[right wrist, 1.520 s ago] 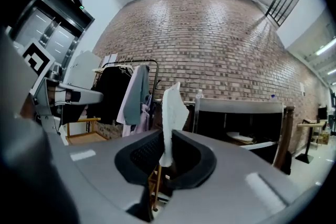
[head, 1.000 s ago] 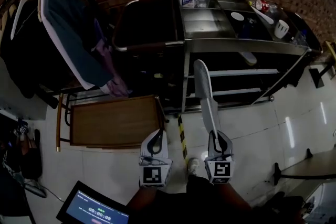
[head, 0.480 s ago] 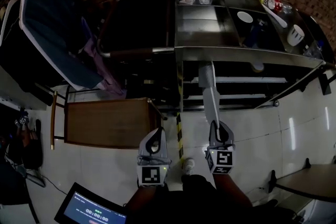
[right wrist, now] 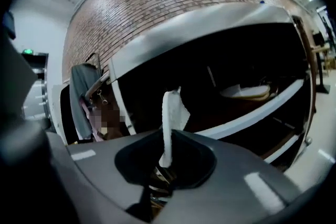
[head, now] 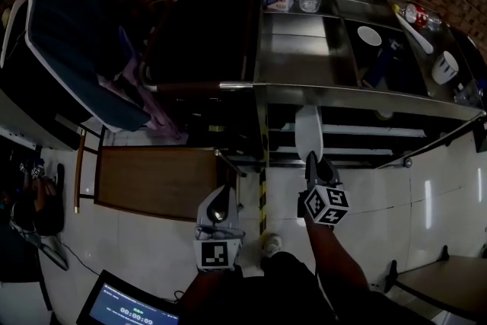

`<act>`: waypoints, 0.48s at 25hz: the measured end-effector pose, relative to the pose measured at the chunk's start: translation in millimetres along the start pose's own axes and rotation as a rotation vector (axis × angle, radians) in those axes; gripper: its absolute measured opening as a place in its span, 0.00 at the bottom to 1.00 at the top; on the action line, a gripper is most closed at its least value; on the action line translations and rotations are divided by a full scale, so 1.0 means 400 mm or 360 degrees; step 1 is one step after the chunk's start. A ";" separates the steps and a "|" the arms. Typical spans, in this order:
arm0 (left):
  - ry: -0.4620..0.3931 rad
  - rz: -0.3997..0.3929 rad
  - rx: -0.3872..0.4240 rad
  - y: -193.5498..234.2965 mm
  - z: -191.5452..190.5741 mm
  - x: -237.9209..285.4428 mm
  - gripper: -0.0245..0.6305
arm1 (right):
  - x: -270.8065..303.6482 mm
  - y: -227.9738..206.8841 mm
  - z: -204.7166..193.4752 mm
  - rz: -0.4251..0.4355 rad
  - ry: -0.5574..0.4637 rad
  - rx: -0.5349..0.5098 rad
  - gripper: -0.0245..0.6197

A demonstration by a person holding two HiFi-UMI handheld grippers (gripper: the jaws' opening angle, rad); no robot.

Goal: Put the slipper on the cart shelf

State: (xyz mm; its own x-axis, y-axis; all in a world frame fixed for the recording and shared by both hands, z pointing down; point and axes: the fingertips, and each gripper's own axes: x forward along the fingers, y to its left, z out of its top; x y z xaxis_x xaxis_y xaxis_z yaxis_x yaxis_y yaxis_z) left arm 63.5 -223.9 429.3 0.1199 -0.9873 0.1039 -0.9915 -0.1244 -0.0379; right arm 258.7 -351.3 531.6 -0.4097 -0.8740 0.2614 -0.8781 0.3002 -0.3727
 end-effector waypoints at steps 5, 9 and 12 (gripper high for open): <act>0.0020 0.0015 0.0026 -0.012 -0.002 -0.002 0.06 | 0.143 -0.057 0.015 0.0021 0.0015 0.0562 0.10; 0.0042 0.0044 0.0030 -0.013 -0.004 -0.011 0.06 | 0.235 -0.094 -0.007 0.0060 0.0085 0.0904 0.10; 0.0058 0.0075 0.0023 0.001 -0.012 -0.016 0.06 | 0.270 -0.113 -0.023 0.0065 0.0111 0.1088 0.10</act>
State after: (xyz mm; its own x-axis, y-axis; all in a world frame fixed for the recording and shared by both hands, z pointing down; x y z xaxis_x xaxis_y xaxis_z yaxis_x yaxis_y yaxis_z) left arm 62.2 -217.3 433.2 0.0707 -0.9880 0.1374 -0.9952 -0.0793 -0.0580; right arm 251.9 -455.7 585.0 -0.4742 -0.8336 0.2832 -0.5179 0.0040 -0.8554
